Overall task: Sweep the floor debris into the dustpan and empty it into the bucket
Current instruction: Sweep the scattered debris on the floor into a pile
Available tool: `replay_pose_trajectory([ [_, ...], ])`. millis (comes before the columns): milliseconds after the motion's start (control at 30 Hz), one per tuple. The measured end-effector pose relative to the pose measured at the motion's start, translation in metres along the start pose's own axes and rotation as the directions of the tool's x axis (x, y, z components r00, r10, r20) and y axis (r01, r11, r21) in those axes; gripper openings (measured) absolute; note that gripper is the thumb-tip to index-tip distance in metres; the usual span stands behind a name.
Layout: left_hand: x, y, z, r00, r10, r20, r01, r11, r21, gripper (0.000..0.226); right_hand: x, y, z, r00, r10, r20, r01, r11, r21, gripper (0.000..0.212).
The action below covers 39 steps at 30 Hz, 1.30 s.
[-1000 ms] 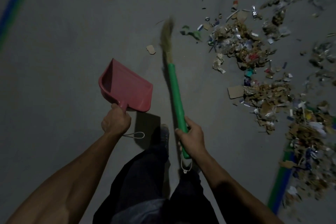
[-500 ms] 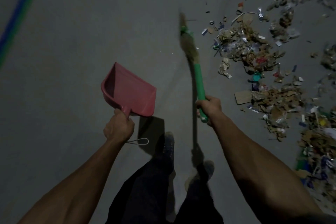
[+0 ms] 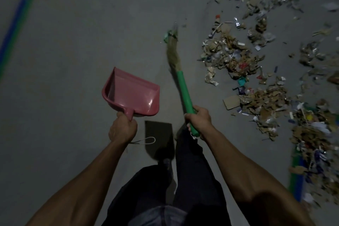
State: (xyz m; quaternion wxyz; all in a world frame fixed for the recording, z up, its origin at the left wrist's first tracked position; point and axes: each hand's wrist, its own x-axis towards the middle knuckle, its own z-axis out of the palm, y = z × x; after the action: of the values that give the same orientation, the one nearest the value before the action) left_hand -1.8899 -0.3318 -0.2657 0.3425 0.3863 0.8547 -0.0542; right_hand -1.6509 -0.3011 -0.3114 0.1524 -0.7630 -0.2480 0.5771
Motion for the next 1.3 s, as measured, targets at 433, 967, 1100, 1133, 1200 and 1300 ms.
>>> replay_pose_trajectory([
  [433,0.050,0.184,0.023,0.995,0.088,0.038,-0.090,0.994,0.054,0.031,0.117,-0.061,-0.154,0.941,0.314,-0.124,-0.197,0.809,0.554,0.007],
  [967,0.084,0.273,0.037,0.969,0.238,0.072,-0.247,0.953,0.177,0.029,0.144,-0.091,-0.278,0.776,0.503,-0.381,0.014,0.590,0.807,0.016],
  [1100,0.079,0.264,0.022,0.957,0.272,0.106,-0.287,0.942,0.174,0.031,0.095,-0.097,-0.222,0.862,0.393,-0.321,0.085,0.512,0.855,0.022],
  [1133,0.078,0.260,0.017,0.951,0.287,0.116,-0.304,0.936,0.176,0.031,0.079,-0.096,-0.205,0.878,0.364,-0.310,0.076,0.535,0.841,0.022],
  [1200,0.074,0.250,0.004,0.940,0.316,0.131,-0.336,0.924,0.183,0.032,0.046,-0.094,-0.171,0.907,0.308,-0.286,0.049,0.598,0.800,0.019],
  [1300,0.068,0.232,-0.015,0.931,0.334,0.149,-0.358,0.916,0.181,0.037,0.002,-0.088,-0.120,0.936,0.261,-0.235,-0.009,0.687,0.727,0.019],
])
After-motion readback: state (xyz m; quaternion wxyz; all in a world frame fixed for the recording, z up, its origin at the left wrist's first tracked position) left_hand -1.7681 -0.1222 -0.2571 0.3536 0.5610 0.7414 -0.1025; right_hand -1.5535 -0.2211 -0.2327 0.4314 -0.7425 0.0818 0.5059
